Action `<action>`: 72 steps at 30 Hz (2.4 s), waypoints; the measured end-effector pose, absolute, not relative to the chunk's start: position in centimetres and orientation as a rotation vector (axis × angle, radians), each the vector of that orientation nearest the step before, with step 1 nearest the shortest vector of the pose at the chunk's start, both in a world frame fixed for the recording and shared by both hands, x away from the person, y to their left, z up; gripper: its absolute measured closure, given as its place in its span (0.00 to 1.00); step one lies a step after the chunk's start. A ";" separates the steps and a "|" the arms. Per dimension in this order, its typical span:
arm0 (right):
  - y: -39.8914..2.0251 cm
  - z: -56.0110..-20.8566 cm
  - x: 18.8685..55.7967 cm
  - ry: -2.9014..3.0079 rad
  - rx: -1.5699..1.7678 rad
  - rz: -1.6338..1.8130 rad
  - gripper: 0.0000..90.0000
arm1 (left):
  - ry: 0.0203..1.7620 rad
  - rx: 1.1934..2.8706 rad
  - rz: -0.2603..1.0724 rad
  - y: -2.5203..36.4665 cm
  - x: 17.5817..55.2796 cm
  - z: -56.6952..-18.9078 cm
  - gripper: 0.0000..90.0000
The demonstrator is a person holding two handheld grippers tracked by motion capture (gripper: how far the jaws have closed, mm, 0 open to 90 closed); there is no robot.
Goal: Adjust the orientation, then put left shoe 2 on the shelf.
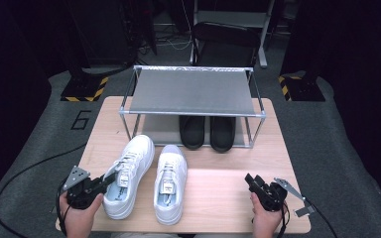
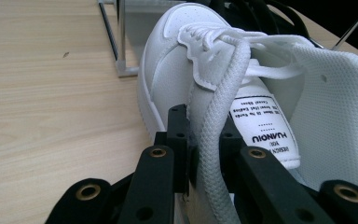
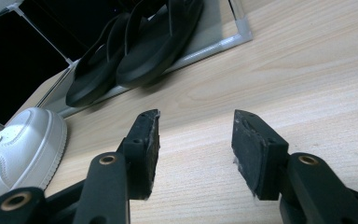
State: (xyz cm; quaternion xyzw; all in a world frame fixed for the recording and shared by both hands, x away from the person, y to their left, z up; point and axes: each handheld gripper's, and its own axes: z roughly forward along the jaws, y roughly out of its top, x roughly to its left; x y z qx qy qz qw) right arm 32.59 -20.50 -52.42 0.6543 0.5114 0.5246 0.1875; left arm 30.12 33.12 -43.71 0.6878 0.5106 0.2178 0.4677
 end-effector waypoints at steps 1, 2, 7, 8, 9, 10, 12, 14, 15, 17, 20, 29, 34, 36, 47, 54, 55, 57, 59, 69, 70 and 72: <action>-20.5 -52.4 32.6 1.437 1.842 1.483 0.57 | 1.252 1.682 0.539 33.1 30.1 -43.6 0.90; -20.5 -52.4 32.6 1.436 1.841 1.484 0.57 | 1.247 1.686 0.536 33.1 30.1 -43.5 0.90; -20.5 -52.4 32.6 1.435 1.845 1.483 0.57 | 1.240 1.671 0.533 33.1 30.2 -42.9 0.90; -20.6 -52.4 32.6 1.436 1.844 1.487 0.57 | 1.238 1.677 0.526 33.1 30.2 -42.7 0.90; -20.6 -52.4 32.6 1.435 1.844 1.488 0.57 | 1.237 1.666 0.535 33.1 30.2 -42.6 0.90; -20.6 -52.4 32.6 1.436 1.842 1.485 0.57 | 1.237 1.673 0.527 33.1 30.2 -42.4 0.90; -20.6 -52.4 32.6 1.431 1.843 1.486 0.57 | 1.235 1.668 0.525 33.2 30.3 -42.1 0.90; -20.7 -52.4 32.6 1.430 1.842 1.491 0.57 | 1.230 1.667 0.525 33.2 30.3 -41.8 0.90; -20.7 -52.4 32.6 1.428 1.843 1.491 0.57 | 1.229 1.667 0.523 33.2 30.3 -41.6 0.90; -20.7 -52.4 32.6 1.429 1.843 1.491 0.57 | 1.223 1.659 0.528 33.1 30.4 -41.4 0.90; -20.7 -52.4 32.6 1.427 1.847 1.492 0.57 | 1.214 1.655 0.532 32.9 30.5 -41.0 0.90; -20.8 -52.4 32.7 1.426 1.850 1.493 0.57 | 1.191 1.664 0.520 32.5 31.0 -39.9 0.90; -20.7 -52.4 32.9 1.424 1.855 1.490 0.57 | 1.177 1.668 0.510 32.1 31.5 -39.5 0.90; -20.6 -52.5 32.9 1.431 1.856 1.491 0.57 | 1.168 1.670 0.506 31.9 31.6 -39.2 0.90; -21.0 -52.5 32.6 1.411 1.862 1.500 0.57 | 1.124 1.671 0.495 30.6 32.1 -38.0 0.90; -21.2 -52.6 32.6 1.406 1.862 1.502 0.57 | 1.093 1.683 0.481 29.9 32.2 -37.6 0.90; -21.2 -52.6 32.6 1.409 1.860 1.500 0.57 | 1.092 1.682 0.481 29.9 32.2 -37.6 0.90; -21.1 -52.6 32.6 1.408 1.862 1.504 0.57 | 1.092 1.675 0.483 29.7 32.3 -37.6 0.90; -21.1 -52.6 32.6 1.409 1.862 1.503 0.57 | 1.087 1.679 0.481 29.7 32.3 -37.5 0.90; -21.2 -52.6 32.6 1.406 1.862 1.503 0.57 | 1.068 1.675 0.482 29.3 32.4 -36.7 0.90; -21.2 -52.5 32.6 1.403 1.863 1.506 0.57 | 1.068 1.675 0.479 29.3 32.4 -36.6 0.90; -21.2 -52.5 32.6 1.401 1.865 1.506 0.57 | 1.065 1.675 0.482 29.3 32.5 -36.4 0.90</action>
